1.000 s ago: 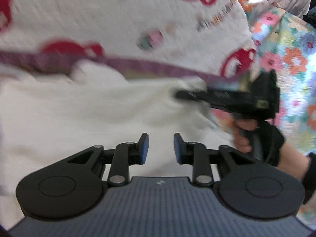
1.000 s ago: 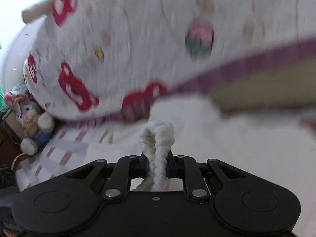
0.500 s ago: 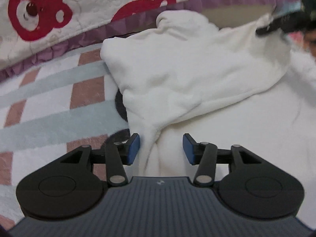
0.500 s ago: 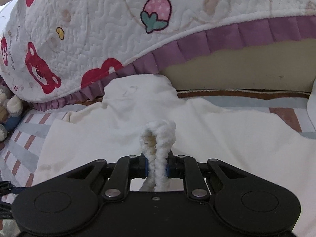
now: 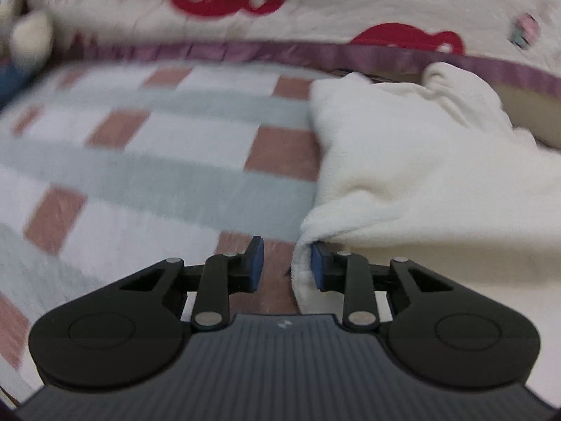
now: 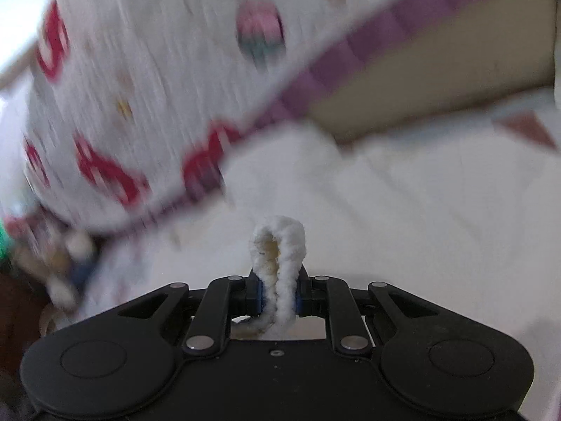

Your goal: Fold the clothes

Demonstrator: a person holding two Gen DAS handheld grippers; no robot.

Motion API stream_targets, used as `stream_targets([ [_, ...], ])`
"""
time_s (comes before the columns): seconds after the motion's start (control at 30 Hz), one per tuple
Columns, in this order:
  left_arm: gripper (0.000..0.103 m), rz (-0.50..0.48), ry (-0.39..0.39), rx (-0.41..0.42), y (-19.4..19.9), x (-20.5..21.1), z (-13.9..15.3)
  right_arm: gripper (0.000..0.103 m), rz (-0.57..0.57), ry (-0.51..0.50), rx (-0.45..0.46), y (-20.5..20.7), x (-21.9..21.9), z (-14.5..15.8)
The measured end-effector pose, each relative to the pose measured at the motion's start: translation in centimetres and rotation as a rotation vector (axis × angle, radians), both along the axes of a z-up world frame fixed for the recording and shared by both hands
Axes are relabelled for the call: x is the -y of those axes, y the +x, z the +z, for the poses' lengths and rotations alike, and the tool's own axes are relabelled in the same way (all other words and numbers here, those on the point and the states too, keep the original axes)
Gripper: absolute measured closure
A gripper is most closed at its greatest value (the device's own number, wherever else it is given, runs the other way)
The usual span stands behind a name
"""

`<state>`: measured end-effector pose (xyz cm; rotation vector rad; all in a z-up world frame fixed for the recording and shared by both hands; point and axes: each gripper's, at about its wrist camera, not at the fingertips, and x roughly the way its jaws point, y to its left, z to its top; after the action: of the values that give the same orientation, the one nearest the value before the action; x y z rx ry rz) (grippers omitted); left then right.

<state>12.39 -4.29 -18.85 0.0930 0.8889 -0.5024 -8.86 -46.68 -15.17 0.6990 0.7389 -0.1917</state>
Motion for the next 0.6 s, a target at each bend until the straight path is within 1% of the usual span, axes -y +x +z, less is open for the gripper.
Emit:
stream_targets([
  [0.03, 0.075, 0.003, 0.004, -0.008, 0.1, 0.1, -0.2, 0.085, 0.028, -0.030, -0.059, 0.2, -0.7, -1.0],
  [0.1, 0.075, -0.016, 0.048, 0.024, -0.5, 0.8, 0.0, 0.085, 0.061, -0.067, -0.132, 0.4, -1.8, -2.7],
  [0.13, 0.075, -0.030, 0.062, 0.029, -0.6, 1.0, 0.1, 0.085, 0.062, -0.075, -0.138, 0.3, -2.1, -3.1],
  [0.17, 0.073, -0.061, 0.052, 0.001, -0.6, 0.8, 0.4, 0.085, 0.059, -0.076, -0.135, 0.1, -2.3, -3.4],
  [0.2, 0.067, -0.092, 0.041, -0.028, -0.5, 0.7, 0.7, 0.085, 0.060, -0.076, -0.130, -0.2, -2.5, -3.5],
  [0.23, 0.066, -0.121, 0.025, -0.056, -0.5, 0.5, 1.0, 0.085, 0.066, -0.082, -0.127, -0.4, -2.6, -3.5],
  [0.3, 0.056, -0.156, -0.072, -0.105, -0.5, -1.0, 2.2, 0.084, 0.082, -0.098, -0.118, -0.7, -2.7, -3.5],
  [0.33, 0.055, -0.156, -0.136, -0.126, -0.5, -2.0, 2.9, 0.084, 0.096, -0.113, -0.113, -0.7, -2.7, -3.5],
  [0.37, 0.053, -0.143, -0.218, -0.153, 0.0, -3.1, 3.7, 0.084, 0.106, -0.127, -0.109, -0.7, -2.8, -3.5],
  [0.4, 0.050, -0.128, -0.281, -0.175, 0.7, -3.8, 4.2, 0.084, 0.117, -0.141, -0.104, -0.6, -2.8, -3.5],
  [0.47, 0.049, -0.103, -0.365, -0.202, 3.2, -4.0, 4.8, 0.083, 0.133, -0.165, -0.094, -0.6, -2.8, -3.5],
  [0.5, 0.048, -0.098, -0.366, -0.192, 4.6, -3.3, 4.9, 0.083, 0.131, -0.168, -0.089, -0.7, -2.8, -3.6],
  [0.57, 0.048, -0.104, -0.333, -0.165, 8.0, -0.4, 4.7, 0.082, 0.137, -0.188, -0.082, -0.7, -3.0, -3.9],
  [0.6, 0.047, -0.098, -0.314, -0.167, 9.6, 1.2, 4.3, 0.081, 0.142, -0.198, -0.080, -0.7, -3.1, -4.0],
])
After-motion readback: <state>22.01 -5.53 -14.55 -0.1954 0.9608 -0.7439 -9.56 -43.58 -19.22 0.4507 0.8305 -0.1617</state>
